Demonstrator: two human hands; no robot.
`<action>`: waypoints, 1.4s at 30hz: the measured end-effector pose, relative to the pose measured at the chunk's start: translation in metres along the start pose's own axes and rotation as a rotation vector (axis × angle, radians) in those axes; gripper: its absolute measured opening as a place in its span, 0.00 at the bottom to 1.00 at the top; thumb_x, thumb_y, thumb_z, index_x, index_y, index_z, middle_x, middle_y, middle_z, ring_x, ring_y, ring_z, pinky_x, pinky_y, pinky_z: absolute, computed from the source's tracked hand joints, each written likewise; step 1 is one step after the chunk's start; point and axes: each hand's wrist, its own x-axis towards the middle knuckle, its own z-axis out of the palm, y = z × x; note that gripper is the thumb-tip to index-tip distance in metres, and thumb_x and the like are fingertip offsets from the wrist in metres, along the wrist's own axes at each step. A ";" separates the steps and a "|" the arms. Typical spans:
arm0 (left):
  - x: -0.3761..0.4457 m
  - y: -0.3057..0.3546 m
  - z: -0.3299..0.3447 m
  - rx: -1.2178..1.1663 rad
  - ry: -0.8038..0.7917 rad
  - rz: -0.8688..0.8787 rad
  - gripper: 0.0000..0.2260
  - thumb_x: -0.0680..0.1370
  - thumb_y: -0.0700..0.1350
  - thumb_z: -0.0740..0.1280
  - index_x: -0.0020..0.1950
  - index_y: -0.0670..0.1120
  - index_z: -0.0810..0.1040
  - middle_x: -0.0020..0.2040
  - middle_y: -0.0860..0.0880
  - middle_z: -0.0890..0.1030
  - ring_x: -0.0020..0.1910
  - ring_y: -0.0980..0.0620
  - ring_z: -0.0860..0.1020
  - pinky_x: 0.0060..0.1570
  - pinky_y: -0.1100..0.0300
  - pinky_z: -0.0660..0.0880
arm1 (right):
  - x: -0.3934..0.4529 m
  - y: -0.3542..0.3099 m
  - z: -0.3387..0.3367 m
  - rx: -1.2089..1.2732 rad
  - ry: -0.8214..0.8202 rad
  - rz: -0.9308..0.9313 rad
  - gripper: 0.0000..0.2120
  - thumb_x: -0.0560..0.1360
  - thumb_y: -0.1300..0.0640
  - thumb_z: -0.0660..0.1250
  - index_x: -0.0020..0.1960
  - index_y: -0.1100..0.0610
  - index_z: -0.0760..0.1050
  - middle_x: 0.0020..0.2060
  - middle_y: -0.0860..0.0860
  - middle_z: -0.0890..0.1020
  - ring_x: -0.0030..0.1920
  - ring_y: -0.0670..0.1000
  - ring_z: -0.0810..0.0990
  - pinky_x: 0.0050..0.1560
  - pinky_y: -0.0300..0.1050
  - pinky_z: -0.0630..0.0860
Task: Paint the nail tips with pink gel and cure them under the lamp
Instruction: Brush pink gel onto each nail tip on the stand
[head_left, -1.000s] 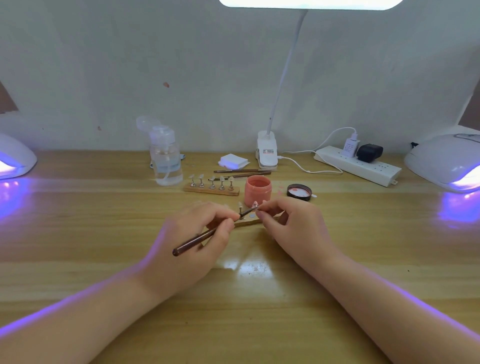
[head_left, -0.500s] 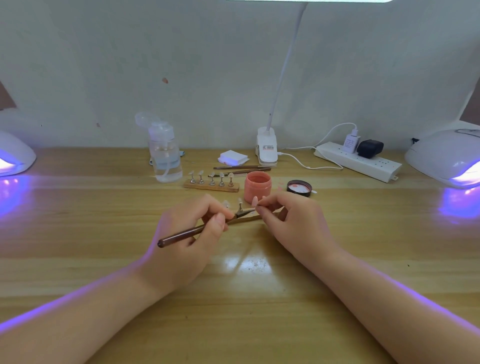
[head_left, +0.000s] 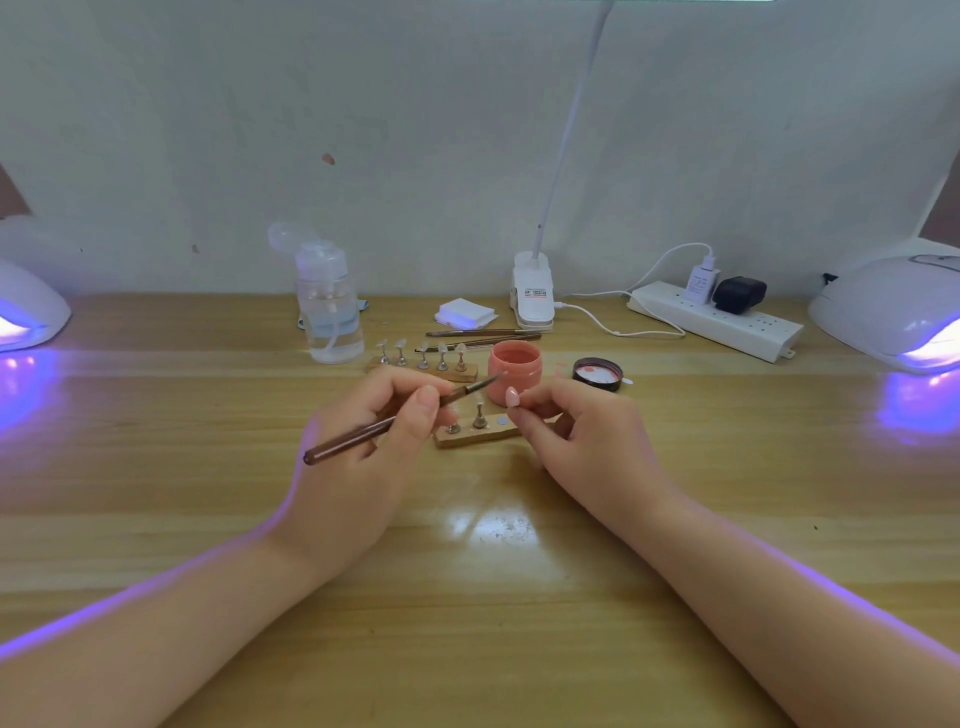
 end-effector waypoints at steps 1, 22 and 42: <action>0.000 -0.001 0.000 -0.001 -0.007 -0.019 0.06 0.79 0.44 0.64 0.48 0.48 0.81 0.42 0.51 0.85 0.43 0.57 0.83 0.46 0.64 0.78 | 0.000 0.000 0.000 -0.001 0.001 -0.001 0.03 0.75 0.53 0.71 0.42 0.51 0.81 0.29 0.35 0.77 0.29 0.42 0.76 0.35 0.32 0.67; 0.000 -0.001 0.000 -0.047 0.011 -0.027 0.07 0.80 0.40 0.64 0.47 0.47 0.80 0.42 0.50 0.85 0.40 0.59 0.82 0.42 0.70 0.76 | 0.001 0.002 -0.001 0.084 -0.002 -0.012 0.03 0.74 0.53 0.72 0.44 0.52 0.83 0.31 0.42 0.81 0.29 0.49 0.77 0.36 0.49 0.78; -0.005 -0.004 -0.002 0.015 -0.064 0.014 0.08 0.74 0.51 0.62 0.46 0.52 0.80 0.42 0.53 0.84 0.44 0.58 0.83 0.44 0.68 0.76 | 0.001 0.002 0.000 -0.025 0.034 -0.009 0.02 0.73 0.57 0.73 0.42 0.51 0.83 0.30 0.36 0.78 0.30 0.41 0.75 0.35 0.30 0.66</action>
